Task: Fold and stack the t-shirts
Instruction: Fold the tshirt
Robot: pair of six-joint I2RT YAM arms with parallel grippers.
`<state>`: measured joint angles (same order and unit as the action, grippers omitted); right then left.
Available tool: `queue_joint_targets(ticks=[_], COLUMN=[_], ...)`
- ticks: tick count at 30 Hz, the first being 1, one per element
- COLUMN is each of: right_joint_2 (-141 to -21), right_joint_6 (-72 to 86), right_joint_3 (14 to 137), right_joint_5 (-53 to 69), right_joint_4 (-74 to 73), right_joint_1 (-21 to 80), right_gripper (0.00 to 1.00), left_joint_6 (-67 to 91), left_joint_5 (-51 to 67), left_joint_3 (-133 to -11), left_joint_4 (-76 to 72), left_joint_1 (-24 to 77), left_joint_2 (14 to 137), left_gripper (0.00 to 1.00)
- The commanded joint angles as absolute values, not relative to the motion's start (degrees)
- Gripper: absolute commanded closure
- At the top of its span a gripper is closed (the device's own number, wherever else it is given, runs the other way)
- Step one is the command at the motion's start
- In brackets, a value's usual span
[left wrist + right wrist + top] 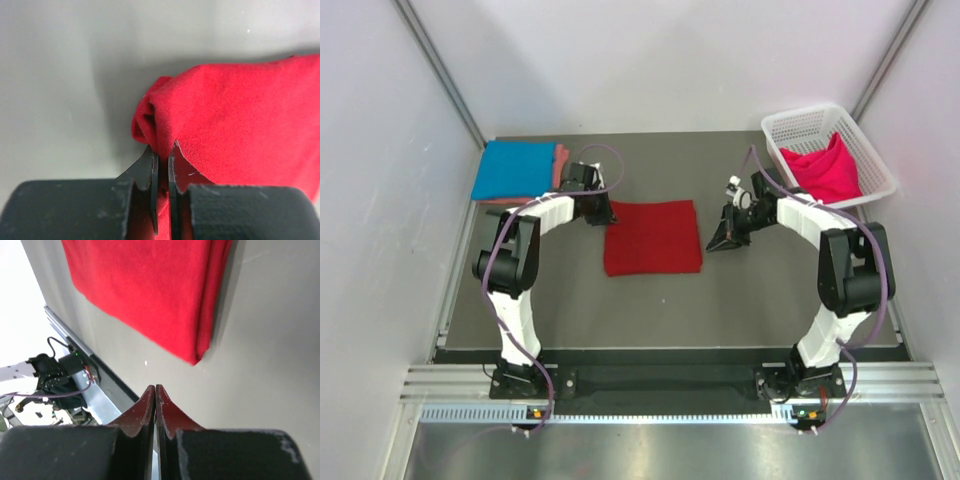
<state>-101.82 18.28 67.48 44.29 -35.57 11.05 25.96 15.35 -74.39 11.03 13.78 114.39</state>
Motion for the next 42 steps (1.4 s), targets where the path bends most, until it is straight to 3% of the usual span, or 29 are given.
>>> queue_joint_targets(ticks=[1,5,13,28,42], right_joint_2=[-95.0,-91.0,-85.5,-90.1,-96.3], right_joint_6=[19.9,20.7,22.9,20.3,20.0], right_joint_3=[66.0,64.1,60.8,63.4,66.4], right_joint_5=[44.6,44.3,44.5,42.6,44.2], right_joint_4=[-34.3,-35.5,-35.5,-39.8,-40.3], right_joint_1=[12.0,13.1,14.3,14.5,14.4], right_gripper=[0.98,0.98,0.98,0.98,0.98], left_joint_6=[19.3,16.5,7.9,-10.9,-16.8], left_joint_5=[3.2,-8.0,-17.8,-32.3,-34.5], left_joint_3=[-78.6,-84.5,-95.4,-125.1,-123.5], left_joint_4=[17.8,24.3,27.6,38.7,35.3], left_joint_1=[15.5,16.7,17.0,15.4,12.0], left_joint_2=[108.3,107.3,108.1,119.4,116.9], left_gripper=[1.00,1.00,1.00,1.00,1.00])
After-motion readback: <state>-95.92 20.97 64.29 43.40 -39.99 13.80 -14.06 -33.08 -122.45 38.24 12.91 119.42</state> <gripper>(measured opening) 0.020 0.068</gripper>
